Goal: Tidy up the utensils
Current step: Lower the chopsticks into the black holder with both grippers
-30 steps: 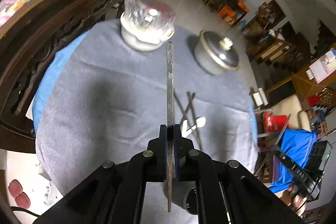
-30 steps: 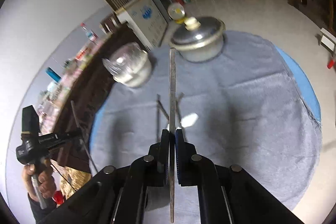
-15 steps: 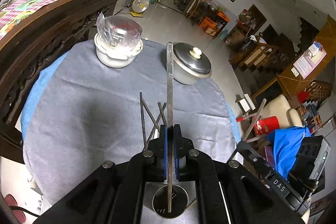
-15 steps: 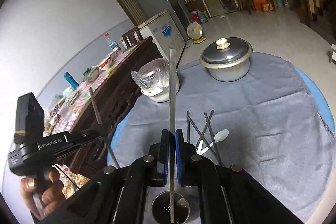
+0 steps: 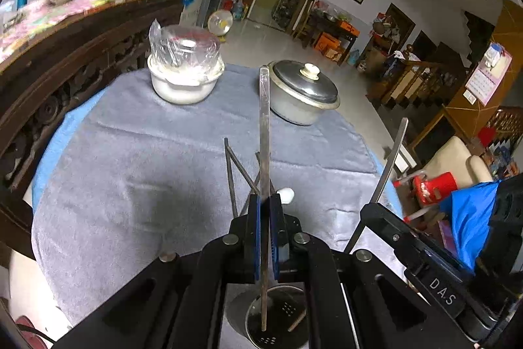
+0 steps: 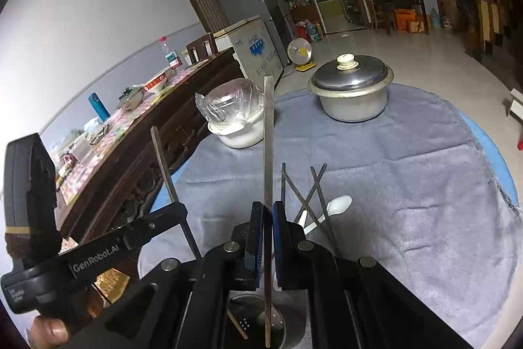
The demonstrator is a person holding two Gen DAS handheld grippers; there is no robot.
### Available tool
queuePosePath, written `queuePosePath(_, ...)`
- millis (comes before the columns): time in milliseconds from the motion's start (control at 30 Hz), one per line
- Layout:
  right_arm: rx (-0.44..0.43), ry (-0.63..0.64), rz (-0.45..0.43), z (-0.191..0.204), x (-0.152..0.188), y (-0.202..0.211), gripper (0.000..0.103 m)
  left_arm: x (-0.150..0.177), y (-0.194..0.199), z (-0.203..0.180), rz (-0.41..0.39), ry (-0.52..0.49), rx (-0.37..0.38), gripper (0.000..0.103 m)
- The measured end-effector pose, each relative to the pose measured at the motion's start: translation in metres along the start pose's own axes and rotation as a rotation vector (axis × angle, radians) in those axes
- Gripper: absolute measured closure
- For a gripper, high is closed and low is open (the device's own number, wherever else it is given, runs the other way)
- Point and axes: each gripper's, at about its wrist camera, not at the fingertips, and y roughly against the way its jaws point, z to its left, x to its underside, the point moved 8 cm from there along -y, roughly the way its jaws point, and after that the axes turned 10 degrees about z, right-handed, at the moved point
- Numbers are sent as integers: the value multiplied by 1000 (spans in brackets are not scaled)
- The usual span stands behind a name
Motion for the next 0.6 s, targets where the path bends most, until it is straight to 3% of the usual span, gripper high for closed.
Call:
queuePosePath(233, 40, 18, -3, 3, 11, 2, 96, 12, -3, -4, -37, -55, -17, 98)
queuePosePath(600, 41, 32, -17, 5, 26, 14, 96, 34, -3, -3, -3, -47, -12, 98)
